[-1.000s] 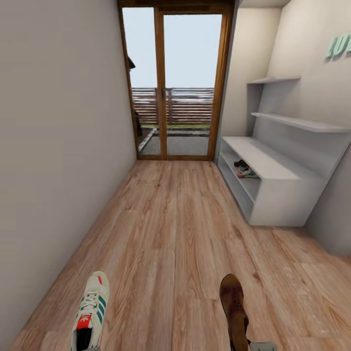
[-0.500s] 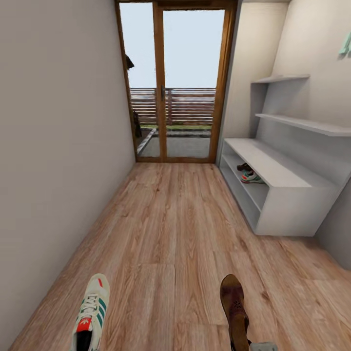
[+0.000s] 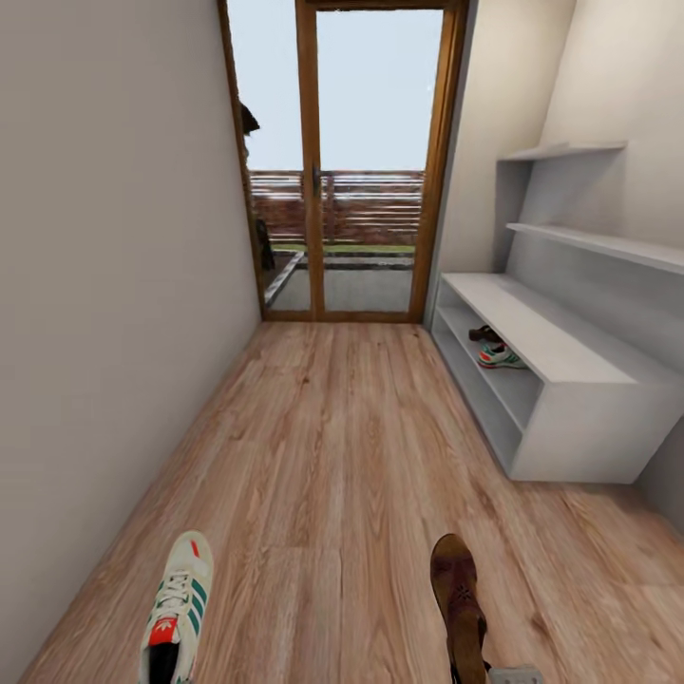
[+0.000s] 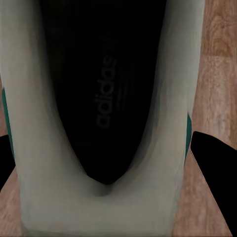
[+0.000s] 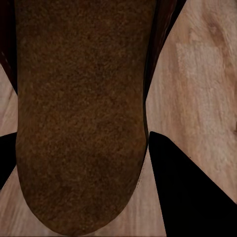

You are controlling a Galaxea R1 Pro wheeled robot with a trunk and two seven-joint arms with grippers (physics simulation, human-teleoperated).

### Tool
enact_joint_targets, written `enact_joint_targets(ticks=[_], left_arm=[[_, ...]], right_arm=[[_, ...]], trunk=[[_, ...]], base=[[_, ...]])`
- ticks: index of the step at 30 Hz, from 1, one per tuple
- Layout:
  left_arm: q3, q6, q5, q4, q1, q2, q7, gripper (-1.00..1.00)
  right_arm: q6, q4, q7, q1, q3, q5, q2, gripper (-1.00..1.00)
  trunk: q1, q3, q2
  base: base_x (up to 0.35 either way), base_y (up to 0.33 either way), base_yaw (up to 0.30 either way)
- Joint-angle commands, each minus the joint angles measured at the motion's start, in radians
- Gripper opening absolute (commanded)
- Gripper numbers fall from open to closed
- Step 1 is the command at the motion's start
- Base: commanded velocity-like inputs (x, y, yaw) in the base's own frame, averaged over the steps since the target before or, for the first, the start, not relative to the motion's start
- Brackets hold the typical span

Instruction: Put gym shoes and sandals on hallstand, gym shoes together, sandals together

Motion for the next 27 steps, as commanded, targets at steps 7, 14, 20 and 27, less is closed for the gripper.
enact_joint_targets(ticks=[7, 14, 20, 27], left_arm=[[-0.001, -0.004, 0.004, 0.001, -0.001, 0.003, 0.002, -1.0], [-0.001, -0.004, 0.005, 0.002, -0.001, 0.003, 0.002, -1.0], [-0.002, -0.004, 0.004, 0.002, -0.001, 0.003, 0.002, -1.0], [-0.001, -0.004, 0.004, 0.002, -0.001, 0.003, 0.002, -1.0]], right_arm=[[-0.003, 0.001, -0.001, -0.001, 0.008, -0.006, -0.001, -1.0], [-0.003, 0.001, -0.001, -0.001, 0.008, -0.005, -0.001, -1.0], [-0.003, 0.002, -0.002, -0.001, 0.008, -0.005, -0.001, -1.0], [-0.003, 0.003, -0.003, -0.001, 0.01, -0.004, -0.001, -1.0]], trunk=[[0.0, -0.001, 0.0], [0.0, -0.001, 0.0], [0.0, -0.001, 0.0], [0.0, -0.001, 0.0]], base=[[0.339, 0.0, 0.0], [0.339, 0.0, 0.0], [0.339, 0.0, 0.0], [0.339, 0.0, 0.0]])
